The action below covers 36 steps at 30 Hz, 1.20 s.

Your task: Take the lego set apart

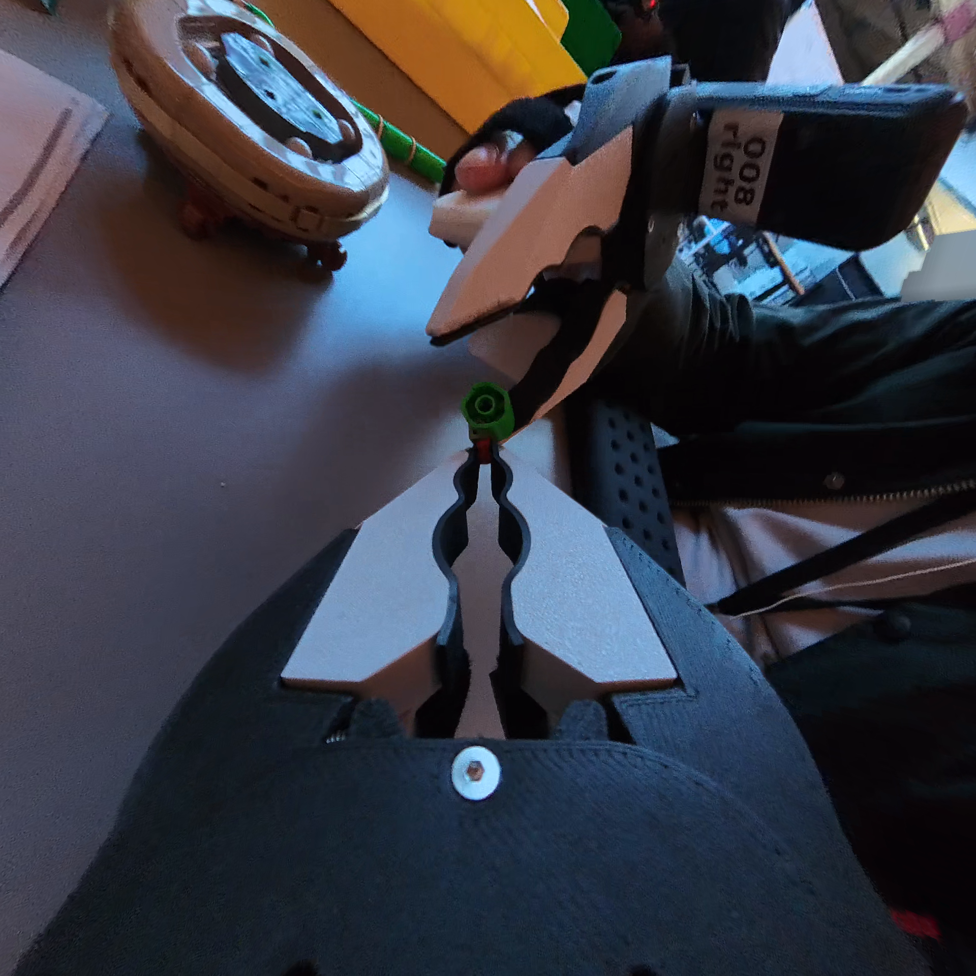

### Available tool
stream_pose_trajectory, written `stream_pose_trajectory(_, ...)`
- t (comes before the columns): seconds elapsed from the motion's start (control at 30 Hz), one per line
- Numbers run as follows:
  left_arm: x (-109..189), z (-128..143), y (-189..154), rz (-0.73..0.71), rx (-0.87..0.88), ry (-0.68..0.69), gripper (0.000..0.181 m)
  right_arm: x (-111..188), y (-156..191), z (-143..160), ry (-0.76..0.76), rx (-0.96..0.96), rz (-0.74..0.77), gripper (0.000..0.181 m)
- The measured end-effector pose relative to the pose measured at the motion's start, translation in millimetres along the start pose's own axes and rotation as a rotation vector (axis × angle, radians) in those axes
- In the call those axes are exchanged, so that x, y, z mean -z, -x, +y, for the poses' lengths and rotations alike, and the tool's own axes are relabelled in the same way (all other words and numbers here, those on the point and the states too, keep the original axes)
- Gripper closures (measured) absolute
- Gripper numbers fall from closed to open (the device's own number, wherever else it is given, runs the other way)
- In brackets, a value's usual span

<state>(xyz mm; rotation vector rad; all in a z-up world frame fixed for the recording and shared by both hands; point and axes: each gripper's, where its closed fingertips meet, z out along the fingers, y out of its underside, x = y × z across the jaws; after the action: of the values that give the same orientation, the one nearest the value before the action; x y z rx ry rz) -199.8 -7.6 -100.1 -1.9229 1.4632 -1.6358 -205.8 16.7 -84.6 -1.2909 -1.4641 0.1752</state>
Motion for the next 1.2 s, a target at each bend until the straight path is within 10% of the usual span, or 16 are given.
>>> stream_pose_trajectory(0.9, 0.9, 6.3, -23.6, 0.133, 0.044, 0.067, 0.179, 13.0, 26.1, -14.6, -0.048, 0.062, -0.159, 0.160)
stream_pose_trajectory(1.0, 17.1, 17.6, -8.6, 0.046, 0.026, 0.120, 0.179, 30.1, 1.5, 22.1, 0.115, 0.083, -0.055, 0.175)
stream_pose_trajectory(1.2, 24.7, 1.5, -13.2, 0.136, 0.061, 0.000, 0.179, 48.7, -13.6, -35.9, -0.235, -0.157, -0.067, 0.171)
